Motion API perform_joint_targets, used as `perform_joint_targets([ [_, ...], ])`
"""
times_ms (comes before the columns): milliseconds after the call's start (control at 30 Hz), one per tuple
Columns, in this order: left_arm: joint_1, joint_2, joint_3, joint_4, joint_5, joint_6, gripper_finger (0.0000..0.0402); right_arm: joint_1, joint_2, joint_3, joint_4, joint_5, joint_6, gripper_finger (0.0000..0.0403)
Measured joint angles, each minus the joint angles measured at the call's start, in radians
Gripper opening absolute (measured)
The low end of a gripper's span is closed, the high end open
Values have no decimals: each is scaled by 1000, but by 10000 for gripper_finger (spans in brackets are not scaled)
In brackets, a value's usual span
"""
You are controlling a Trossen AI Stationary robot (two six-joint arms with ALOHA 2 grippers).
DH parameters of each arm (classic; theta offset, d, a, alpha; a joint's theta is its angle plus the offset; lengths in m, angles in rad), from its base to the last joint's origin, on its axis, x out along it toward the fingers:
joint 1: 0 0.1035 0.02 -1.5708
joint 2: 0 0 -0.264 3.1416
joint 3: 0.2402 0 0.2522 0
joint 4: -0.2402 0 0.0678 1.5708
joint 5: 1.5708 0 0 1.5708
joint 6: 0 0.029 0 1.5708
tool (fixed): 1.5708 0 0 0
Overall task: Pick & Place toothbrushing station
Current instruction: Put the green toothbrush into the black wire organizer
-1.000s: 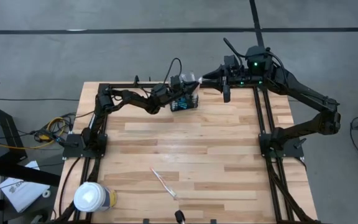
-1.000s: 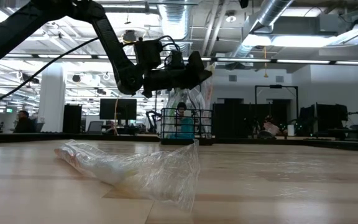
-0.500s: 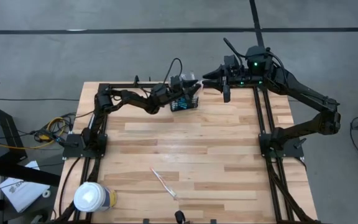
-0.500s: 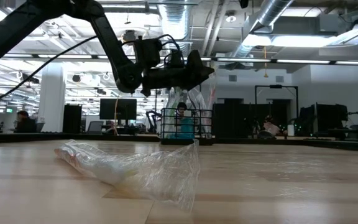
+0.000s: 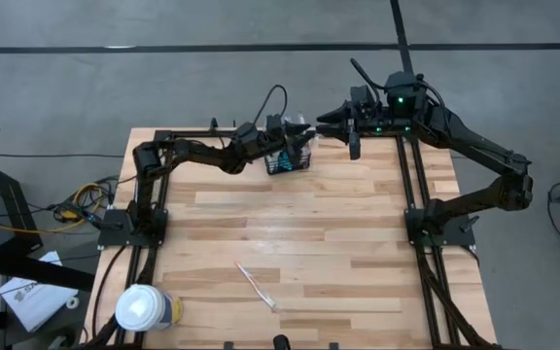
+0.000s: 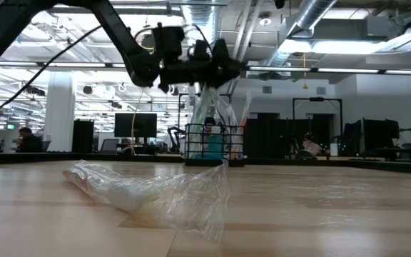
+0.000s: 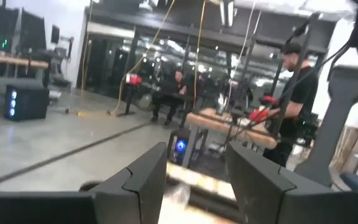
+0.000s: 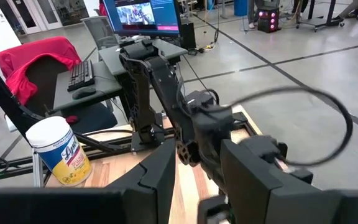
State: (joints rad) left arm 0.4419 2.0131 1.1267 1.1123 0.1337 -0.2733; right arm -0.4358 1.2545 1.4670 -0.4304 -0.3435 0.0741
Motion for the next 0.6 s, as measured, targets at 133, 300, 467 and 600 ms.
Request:
perform_joint_targets([
  [133,0,-64,2,8,9,3,162,-11,0,0,8,0,-5,119],
  [300,0,-183,3,-141,32,86,162,-40,-21,0,34,0,-5,119],
  [467,9,-208,5,-270,28,112,162,-59,-57,0,61,-1,-3,119],
  [600,-2,-143,3,-226,25,93,161,-65,-76,0,66,0,8,119],
])
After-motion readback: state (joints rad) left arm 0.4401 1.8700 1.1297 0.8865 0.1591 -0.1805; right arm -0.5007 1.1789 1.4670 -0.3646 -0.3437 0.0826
